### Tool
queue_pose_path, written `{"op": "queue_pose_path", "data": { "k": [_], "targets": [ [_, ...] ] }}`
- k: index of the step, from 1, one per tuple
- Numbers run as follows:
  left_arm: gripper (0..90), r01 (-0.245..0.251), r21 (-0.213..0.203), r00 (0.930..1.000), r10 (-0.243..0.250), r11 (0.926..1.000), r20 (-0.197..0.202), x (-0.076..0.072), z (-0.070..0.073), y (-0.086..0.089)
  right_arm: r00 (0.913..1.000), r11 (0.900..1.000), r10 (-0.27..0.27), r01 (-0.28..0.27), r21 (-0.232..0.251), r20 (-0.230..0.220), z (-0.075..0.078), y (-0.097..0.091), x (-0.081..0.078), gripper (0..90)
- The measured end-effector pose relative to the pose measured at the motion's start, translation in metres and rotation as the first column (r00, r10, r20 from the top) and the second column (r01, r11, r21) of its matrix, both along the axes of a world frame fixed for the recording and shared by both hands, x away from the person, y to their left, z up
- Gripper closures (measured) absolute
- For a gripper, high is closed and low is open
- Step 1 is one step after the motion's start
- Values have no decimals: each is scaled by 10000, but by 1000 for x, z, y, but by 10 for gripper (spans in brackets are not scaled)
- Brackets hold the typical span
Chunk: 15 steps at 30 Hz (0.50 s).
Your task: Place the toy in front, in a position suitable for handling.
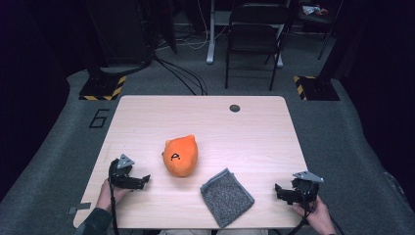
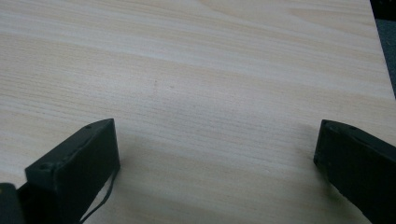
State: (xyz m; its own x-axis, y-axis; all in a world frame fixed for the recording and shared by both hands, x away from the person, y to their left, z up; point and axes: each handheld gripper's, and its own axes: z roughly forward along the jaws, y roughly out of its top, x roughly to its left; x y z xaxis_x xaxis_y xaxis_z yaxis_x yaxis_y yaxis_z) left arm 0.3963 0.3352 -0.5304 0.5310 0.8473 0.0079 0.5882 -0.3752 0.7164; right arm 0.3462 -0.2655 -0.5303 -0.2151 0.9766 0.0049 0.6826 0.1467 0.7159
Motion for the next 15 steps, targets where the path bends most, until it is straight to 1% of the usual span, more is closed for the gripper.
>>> {"op": "queue_pose_path", "data": {
  "k": [5, 9, 12, 13, 14, 15],
  "targets": [
    [16, 11, 22, 10000, -11, 10000, 1, 0, 0, 0, 10000, 10000, 35, -35, -2, -21, 0, 0, 0, 0],
    [16, 12, 25, 10000, -12, 10000, 3, 0, 0, 0, 10000, 10000, -72, 72, -25, 20, 0, 1, 1, 0],
    [16, 12, 22, 10000, -12, 10000, 4, 0, 0, 0, 10000, 9999, 12, -11, -113, 31, 1, 1, -1, 0],
    [16, 8, 20, 10000, -8, 10000, 5, 0, 0, 0, 9999, 9995, 91, -88, -312, 105, 1, 1, -3, 0],
    [16, 8, 20, 10000, -8, 10000, 5, 0, 0, 0, 9999, 9995, 91, -88, -312, 105, 1, 1, -3, 0],
    [16, 12, 19, 10000, -12, 10000, 1, 0, 0, 0, 9991, 9975, 237, -214, -674, 338, 2, 3, -5, 0]
  ]
}}
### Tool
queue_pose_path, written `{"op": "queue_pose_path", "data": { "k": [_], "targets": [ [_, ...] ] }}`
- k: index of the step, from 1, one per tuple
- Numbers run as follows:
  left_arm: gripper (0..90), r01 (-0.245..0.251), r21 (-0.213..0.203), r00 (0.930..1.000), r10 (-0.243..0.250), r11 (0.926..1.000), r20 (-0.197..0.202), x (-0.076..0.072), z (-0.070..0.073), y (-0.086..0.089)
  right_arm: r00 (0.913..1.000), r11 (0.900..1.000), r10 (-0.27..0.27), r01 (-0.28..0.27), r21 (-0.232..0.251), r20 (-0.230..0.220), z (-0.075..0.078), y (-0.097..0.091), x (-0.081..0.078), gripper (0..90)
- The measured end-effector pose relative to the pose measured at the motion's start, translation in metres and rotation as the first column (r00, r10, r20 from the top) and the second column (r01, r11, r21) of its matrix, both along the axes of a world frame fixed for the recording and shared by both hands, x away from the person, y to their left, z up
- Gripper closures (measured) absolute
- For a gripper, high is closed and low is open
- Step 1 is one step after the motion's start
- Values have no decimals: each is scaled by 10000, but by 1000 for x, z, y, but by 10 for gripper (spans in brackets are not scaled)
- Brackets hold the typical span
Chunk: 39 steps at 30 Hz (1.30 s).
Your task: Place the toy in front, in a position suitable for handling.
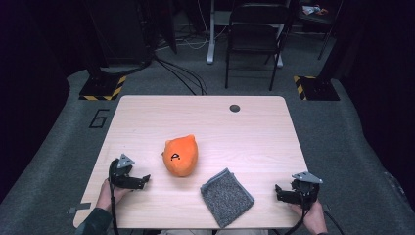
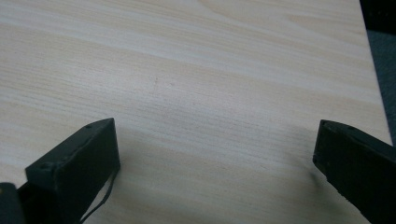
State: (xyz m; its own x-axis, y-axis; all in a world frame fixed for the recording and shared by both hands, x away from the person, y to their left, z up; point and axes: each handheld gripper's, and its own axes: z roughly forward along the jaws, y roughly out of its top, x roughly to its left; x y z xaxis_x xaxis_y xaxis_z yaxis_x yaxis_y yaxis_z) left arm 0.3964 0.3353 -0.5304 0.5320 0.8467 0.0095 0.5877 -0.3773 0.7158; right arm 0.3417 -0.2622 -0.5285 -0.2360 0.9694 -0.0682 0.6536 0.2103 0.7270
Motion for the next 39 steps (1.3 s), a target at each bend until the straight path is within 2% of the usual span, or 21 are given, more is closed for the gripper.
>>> {"op": "queue_pose_path", "data": {
  "k": [2, 5, 6, 7, 9, 10, 15, 18, 19, 25, 34, 36, 39],
  "targets": [
    [16, -2, 2, 10000, 2, 10000, 1, 0, 0, 0, 9999, 9995, 155, -155, -276, 22, 2, 1, -1, 0],
    [16, 1, 5, 10000, -1, 10000, -1, 0, 0, 0, 9999, 9992, 99, -104, -385, -126, 3, 1, -1, 0],
    [16, -1, 3, 10000, 1, 10000, 1, 0, 0, 0, 9990, 9990, 68, -87, -445, -431, 6, 2, -1, 4],
    [16, 2, 4, 10000, -2, 10000, 1, 0, 0, 0, 9990, 9990, 68, -87, -445, -431, 6, 2, -1, 4],
    [15, 21, 26, 10000, -21, 10000, -3, 0, 0, 0, 9987, 9980, 223, -250, -585, -461, 10, 3, -4, 46],
    [15, -2, 13, 10000, 2, 10000, 33, 0, 0, 0, 9976, 9977, 361, -393, -544, -591, 12, 2, -5, 45],
    [15, 17, 23, 10000, -17, 10000, -5, 0, 0, 0, 9973, 9989, 401, -415, -212, -618, 21, 5, -5, 24],
    [15, 18, 26, 10000, -18, 10000, -2, 0, 0, 0, 9955, 9970, 775, -778, -42, -545, 32, 13, -8, 4],
    [14, -49, -47, 9999, 49, 10000, 122, 0, -1, 0, 9950, 9966, 817, -821, -35, -573, 34, 15, -9, 5],
    [13, -29, -44, 9999, 29, 10000, 103, 1, -1, 0, 9919, 9929, 1157, -1140, 344, -518, 45, 28, -10, 1],
    [13, -61, -79, 9999, 62, 10000, 119, 1, -1, 0, 9840, 9843, 1710, -1684, 534, -491, 56, 49, -14, 9],
    [13, -66, -67, 9999, 67, 10000, 108, 1, -1, 0, 9795, 9796, 1944, -1911, 614, -525, 57, 58, -14, 9],
    [13, -65, -65, 9999, 66, 10000, 106, 1, -1, 0, 9766, 9774, 2077, -2049, 522, -558, 58, 64, -15, 8]
  ]
}}
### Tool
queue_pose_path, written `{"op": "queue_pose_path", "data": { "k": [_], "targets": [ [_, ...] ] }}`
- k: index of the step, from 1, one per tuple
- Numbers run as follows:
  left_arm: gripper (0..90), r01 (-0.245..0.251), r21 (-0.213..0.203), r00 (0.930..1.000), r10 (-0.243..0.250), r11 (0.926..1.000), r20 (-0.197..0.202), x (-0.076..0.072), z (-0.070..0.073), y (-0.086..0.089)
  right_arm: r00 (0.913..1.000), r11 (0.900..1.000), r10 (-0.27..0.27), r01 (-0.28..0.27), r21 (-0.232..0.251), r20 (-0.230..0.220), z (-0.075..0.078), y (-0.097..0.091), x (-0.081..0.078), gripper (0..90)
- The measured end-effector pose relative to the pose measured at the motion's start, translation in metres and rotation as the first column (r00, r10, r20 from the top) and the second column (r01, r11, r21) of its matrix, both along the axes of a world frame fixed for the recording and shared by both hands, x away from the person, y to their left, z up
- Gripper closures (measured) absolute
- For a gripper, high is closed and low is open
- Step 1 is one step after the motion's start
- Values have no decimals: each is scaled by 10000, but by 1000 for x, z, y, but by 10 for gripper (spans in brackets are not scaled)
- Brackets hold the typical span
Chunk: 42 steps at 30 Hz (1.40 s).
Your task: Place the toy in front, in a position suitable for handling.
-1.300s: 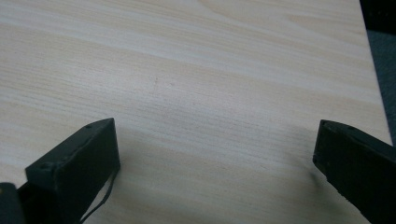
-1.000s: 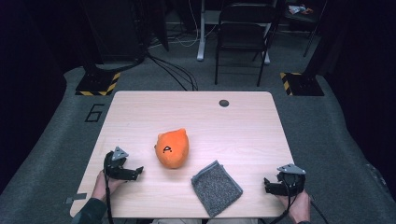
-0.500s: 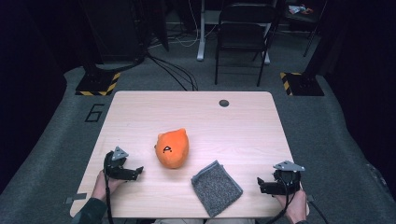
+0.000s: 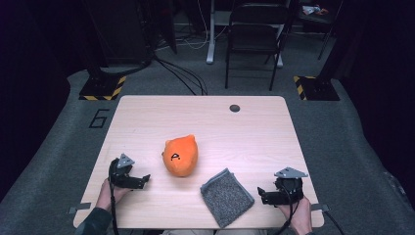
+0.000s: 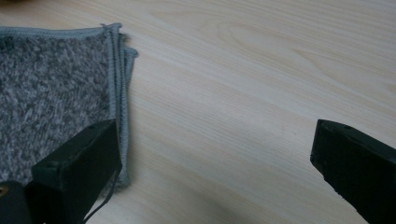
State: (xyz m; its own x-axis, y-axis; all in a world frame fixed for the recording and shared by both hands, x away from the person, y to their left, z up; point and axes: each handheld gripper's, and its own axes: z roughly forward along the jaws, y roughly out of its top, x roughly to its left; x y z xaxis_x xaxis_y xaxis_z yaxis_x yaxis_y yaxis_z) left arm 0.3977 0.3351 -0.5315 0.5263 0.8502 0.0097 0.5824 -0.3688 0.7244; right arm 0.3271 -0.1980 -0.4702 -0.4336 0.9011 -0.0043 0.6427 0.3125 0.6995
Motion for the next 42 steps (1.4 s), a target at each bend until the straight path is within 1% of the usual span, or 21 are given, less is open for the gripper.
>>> {"op": "queue_pose_path", "data": {
  "k": [6, 7, 11, 13, 15, 16, 21, 23, 27, 28, 29, 30, 31, 32, 33, 34, 36, 37, 38, 41, 42],
  "targets": [
    [13, -33, -43, 10000, 33, 10000, 14, 0, 0, 0, 9987, 9987, 502, -501, 90, -17, 3, 19, -2, 6],
    [13, -31, -24, 10000, 31, 10000, 27, 0, 0, 0, 9970, 9970, 765, -765, 73, -126, 2, 26, -2, 2],
    [13, -30, -31, 10000, 30, 10000, 13, 0, 0, 0, 9944, 9949, 998, -1002, -83, -343, -1, 37, -2, 0],
    [13, -28, -26, 10000, 28, 10000, 5, 0, 0, 0, 9885, 9892, 1424, -1439, -289, -503, -4, 48, -3, 0],
    [13, -29, -25, 10000, 29, 10000, 19, 0, 0, 0, 9880, 9884, 1474, -1488, -292, -469, -6, 51, -3, 0],
    [12, -26, -22, 10000, 26, 10000, 5, 0, 0, 0, 9863, 9876, 1525, -1544, -272, -626, -7, 59, -2, 0],
    [12, -13, -19, 10000, 13, 10000, 31, 1, 0, 0, 9767, 9781, 2028, -2055, -334, -694, -12, 73, 1, 0],
    [12, -10, -16, 10000, 10, 10000, 32, 1, 0, 0, 9689, 9686, 2339, -2394, -672, -803, -17, 87, 2, 0],
    [12, -25, -20, 10000, 25, 10000, 25, 1, 0, 0, 9631, 9618, 2499, -2588, -891, -996, -24, 100, 6, 13],
    [13, -22, 24, 10000, 22, 10000, -28, 1, 0, 0, 9592, 9578, 2650, -2737, -883, -984, -26, 101, 8, 21],
    [13, -20, 23, 10000, 20, 10000, -29, 1, 0, 0, 9592, 9578, 2650, -2737, -883, -984, -26, 101, 8, 21],
    [12, -17, 27, 10000, 17, 10000, -35, 1, 0, 0, 9540, 9520, 2827, -2918, -923, -1002, -27, 107, 8, 49],
    [13, -17, 27, 10000, 17, 10000, -35, 1, 0, 0, 9540, 9520, 2827, -2918, -923, -1002, -27, 107, 8, 49],
    [13, -32, 20, 10000, 32, 10000, -13, 1, 0, 0, 9496, 9447, 2963, -3072, -1145, -1022, -29, 113, 7, 78],
    [12, -32, 20, 10000, 32, 10000, -13, 1, 0, 0, 9496, 9447, 2963, -3072, -1145, -1022, -29, 113, 7, 78],
    [13, -33, -20, 10000, 33, 10000, 25, 1, 0, 0, 9433, 9381, 3059, -3217, -1282, -1286, -33, 116, 7, 104],
    [13, -35, 19, 10000, 35, 10000, -13, 1, 0, 0, 9419, 9346, 3101, -3269, -1403, -1294, -36, 116, 8, 108],
    [13, -22, 3, 10000, 22, 10000, -9, 1, 0, 0, 9432, 9381, 3059, -3218, -1280, -1297, -37, 115, 8, 125],
    [13, -33, -22, 10000, 33, 10000, 28, 1, 0, 0, 9378, 9317, 3211, -3378, -1335, -1319, -37, 113, 10, 136],
    [13, -37, -25, 10000, 37, 10000, 31, 1, 0, 0, 9362, 9343, 3196, -3371, -1160, -1462, -38, 112, 11, 159],
    [13, -32, -21, 10000, 32, 10000, 28, 1, 0, 0, 9321, 9325, 3255, -3443, -1093, -1586, -37, 111, 12, 179]
  ]
}}
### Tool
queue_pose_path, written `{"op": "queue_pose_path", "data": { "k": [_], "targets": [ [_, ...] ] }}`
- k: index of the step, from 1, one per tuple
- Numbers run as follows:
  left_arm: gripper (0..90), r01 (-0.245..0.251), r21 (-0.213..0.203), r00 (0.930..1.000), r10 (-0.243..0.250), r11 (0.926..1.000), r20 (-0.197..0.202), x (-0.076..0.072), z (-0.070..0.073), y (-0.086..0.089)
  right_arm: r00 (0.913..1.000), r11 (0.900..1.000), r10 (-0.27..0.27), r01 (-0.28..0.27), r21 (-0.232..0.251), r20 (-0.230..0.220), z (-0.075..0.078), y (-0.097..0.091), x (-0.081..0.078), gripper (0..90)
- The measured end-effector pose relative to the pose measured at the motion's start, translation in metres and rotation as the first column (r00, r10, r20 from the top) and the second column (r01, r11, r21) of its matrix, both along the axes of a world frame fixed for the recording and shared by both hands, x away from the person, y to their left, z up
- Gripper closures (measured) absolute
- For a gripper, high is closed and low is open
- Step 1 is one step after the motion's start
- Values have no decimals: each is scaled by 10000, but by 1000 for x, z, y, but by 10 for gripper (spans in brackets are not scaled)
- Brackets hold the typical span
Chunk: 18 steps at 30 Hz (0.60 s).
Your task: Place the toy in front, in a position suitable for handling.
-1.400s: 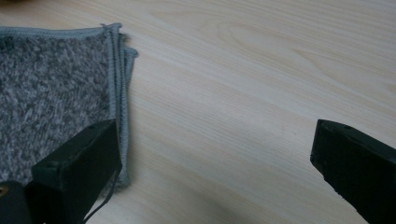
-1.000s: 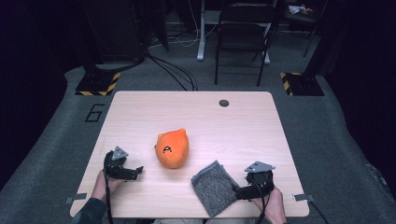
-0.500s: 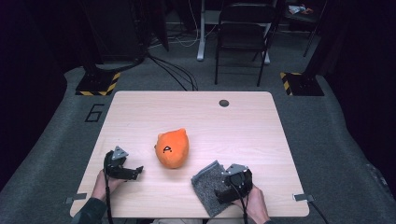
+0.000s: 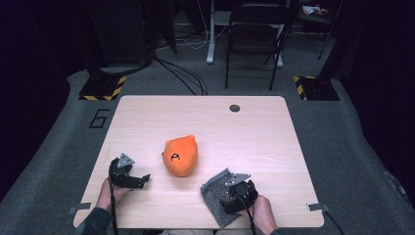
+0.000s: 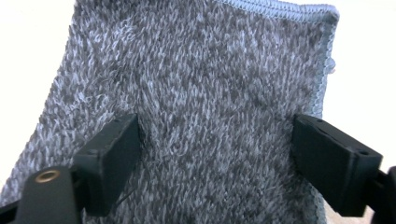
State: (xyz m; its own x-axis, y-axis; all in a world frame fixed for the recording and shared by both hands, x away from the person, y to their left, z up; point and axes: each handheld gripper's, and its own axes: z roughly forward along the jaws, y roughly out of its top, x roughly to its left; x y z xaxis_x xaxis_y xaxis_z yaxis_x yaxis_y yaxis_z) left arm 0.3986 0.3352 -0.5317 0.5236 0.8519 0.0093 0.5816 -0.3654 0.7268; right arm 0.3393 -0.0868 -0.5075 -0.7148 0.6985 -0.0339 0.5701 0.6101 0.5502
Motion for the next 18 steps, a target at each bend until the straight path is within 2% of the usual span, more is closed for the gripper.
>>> {"op": "queue_pose_path", "data": {
  "k": [4, 5, 9, 15, 18],
  "targets": [
    [13, -27, 10, 10000, 27, 10000, 37, 0, 0, 0, 9999, 9999, -78, 77, 125, 76, 0, -1, -1, 243],
    [13, -27, 10, 10000, 27, 10000, 35, 0, 0, 0, 10000, 9999, 6, -7, 148, 94, 1, -3, -2, 328],
    [13, -34, -8, 10000, 34, 10000, 17, 0, 0, 0, 9998, 9995, -82, 77, 314, 166, 3, -9, 0, 487],
    [13, -39, 35, 10000, 39, 10000, 22, 0, 0, 0, 9991, 9989, -103, 84, 466, 410, 2, -13, 0, 609],
    [13, -43, 0, 10000, 43, 10000, 23, 0, 0, 0, 9985, 9992, 139, -159, 365, 529, 2, -11, -3, 659]
  ]
}}
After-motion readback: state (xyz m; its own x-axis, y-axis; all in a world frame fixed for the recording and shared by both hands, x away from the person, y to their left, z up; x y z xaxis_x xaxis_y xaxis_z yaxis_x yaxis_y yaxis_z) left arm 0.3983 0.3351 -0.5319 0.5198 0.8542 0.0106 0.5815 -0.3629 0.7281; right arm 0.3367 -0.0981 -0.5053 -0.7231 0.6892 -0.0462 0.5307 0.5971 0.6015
